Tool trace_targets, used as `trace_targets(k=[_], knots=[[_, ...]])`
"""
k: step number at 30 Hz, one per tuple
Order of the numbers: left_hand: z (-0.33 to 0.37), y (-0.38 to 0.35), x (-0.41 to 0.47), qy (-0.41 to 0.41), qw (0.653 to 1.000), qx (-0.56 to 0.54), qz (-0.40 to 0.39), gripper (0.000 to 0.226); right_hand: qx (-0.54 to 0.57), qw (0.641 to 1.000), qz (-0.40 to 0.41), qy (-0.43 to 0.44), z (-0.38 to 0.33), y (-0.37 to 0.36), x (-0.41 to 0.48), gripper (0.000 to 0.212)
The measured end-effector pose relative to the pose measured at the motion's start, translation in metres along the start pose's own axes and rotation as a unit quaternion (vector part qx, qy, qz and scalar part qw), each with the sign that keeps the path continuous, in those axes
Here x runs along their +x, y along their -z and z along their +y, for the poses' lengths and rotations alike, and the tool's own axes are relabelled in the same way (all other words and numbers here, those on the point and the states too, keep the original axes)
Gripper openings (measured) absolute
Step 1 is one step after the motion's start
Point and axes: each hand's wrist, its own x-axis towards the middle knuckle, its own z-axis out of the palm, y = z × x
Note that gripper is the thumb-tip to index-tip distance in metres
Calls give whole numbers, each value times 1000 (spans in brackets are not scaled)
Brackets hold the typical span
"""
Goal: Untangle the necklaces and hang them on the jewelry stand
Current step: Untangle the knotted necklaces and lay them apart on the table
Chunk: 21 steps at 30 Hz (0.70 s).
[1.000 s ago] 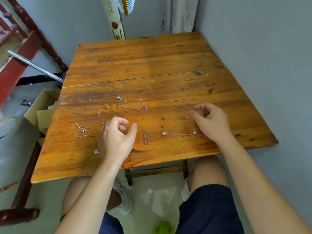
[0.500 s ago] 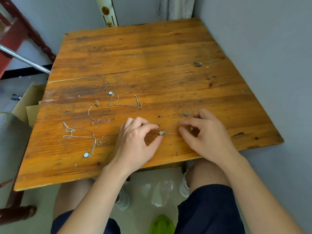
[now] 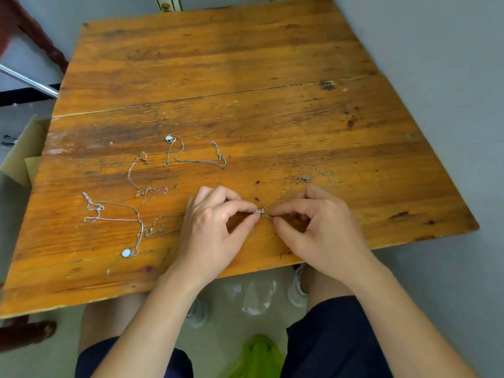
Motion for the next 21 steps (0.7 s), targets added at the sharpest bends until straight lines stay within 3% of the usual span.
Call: trace_targets(k=[10, 14, 21], knots=[[-2, 1, 0, 4, 1000, -11, -8, 22, -45, 998, 25, -36, -13, -12, 9, 14], [-2, 1, 0, 14, 1000, -16, -12, 23, -54, 997, -5, -48, -16, -10, 12, 14], [-1, 0, -1, 18, 1000, -5, -22, 24, -96, 995, -9, -22, -20, -17, 13, 16]])
